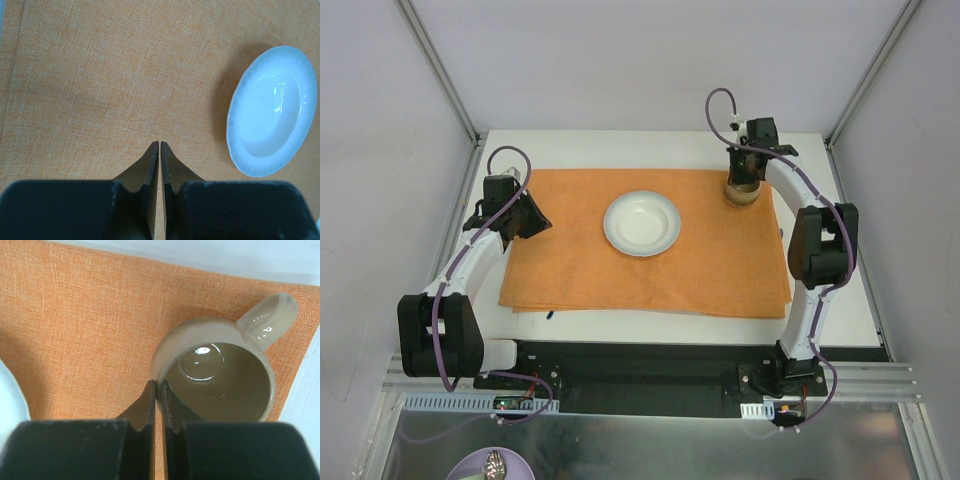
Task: Set the dinner table for one person
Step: Place the cup on the napkin.
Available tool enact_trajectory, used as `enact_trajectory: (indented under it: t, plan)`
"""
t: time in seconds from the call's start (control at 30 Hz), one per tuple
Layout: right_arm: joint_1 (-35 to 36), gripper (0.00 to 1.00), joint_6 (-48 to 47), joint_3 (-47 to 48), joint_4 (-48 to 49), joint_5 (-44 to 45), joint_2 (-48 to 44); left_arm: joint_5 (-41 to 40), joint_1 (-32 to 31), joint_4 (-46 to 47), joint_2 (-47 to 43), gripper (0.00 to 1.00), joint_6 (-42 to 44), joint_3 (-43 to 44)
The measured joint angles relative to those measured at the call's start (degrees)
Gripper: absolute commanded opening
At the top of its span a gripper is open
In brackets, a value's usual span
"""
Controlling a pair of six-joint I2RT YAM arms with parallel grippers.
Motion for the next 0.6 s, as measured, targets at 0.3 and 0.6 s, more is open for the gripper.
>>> enact_trajectory:
  t: [0.3,0.6]
  plan:
    - [0.76,0.01,-1.20,-1.66,-0.55,0.87,-1.73,0.00,0.00,0.00,0.00,0.04,0.00,0.00]
    - [1.27,0.01,-1.42,-3.32,-0.85,1.57,-2.36,0.00,0.00,0.00,0.00,0.04,0.00,0.00]
